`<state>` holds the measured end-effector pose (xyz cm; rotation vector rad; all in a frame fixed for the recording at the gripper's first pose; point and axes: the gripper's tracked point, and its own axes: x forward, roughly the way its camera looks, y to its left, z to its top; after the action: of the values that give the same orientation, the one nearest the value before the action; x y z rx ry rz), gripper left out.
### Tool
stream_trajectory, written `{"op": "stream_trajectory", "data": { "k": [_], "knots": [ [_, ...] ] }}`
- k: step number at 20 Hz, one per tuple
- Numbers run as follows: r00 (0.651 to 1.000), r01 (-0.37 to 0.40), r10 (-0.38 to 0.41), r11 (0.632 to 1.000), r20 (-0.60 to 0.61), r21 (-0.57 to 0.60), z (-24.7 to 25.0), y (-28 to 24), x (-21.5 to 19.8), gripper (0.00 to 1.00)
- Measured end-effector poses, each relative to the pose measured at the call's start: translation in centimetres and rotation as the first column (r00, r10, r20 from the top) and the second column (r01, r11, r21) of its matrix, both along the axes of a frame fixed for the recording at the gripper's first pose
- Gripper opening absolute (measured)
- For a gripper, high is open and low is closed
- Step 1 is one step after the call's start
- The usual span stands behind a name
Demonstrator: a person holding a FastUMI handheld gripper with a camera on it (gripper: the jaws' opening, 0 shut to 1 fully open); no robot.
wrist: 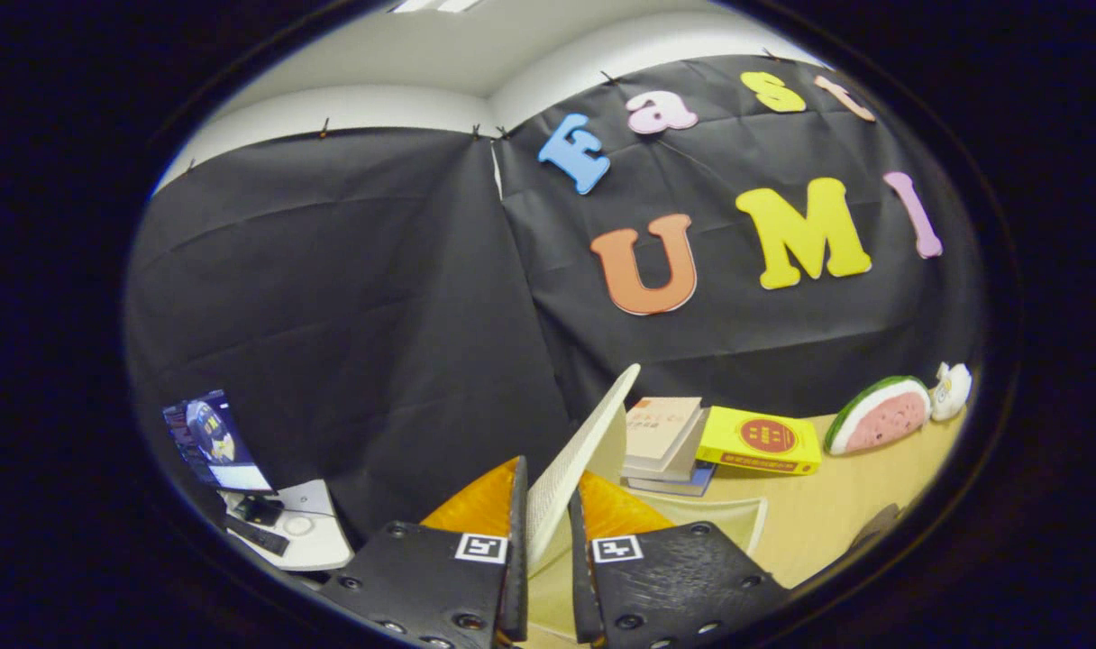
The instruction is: Open the storage box then place both shoes into the box .Put the left shoe in first, then the right shoe, with the right side of both shoes facing outward in a uniform manner.
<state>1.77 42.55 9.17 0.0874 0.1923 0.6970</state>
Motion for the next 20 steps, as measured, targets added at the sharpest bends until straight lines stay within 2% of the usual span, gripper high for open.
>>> {"op": "stream_trajectory", "data": {
  "k": [4, 6, 10, 12, 14, 20],
  "knots": [
    [1.000, -0.027, 0.027, 0.999, -0.001, -0.030, -0.5, 4.3, -0.5, 0.28],
    [0.999, -0.050, 0.051, 0.998, 0.005, -0.044, -0.6, 6.0, -0.9, 0.42],
    [0.993, -0.097, 0.101, 0.993, 0.056, -0.067, -0.7, 8.5, -1.8, 0.81],
    [0.991, -0.111, 0.116, 0.991, 0.067, -0.075, -1.0, 9.3, -2.0, 0.89],
    [0.989, -0.128, 0.132, 0.990, 0.068, -0.060, -1.0, 10.2, -2.1, 0.94],
    [0.983, -0.166, 0.174, 0.979, 0.059, -0.118, -2.4, 14.4, -2.4, 0.95]
  ]
}}
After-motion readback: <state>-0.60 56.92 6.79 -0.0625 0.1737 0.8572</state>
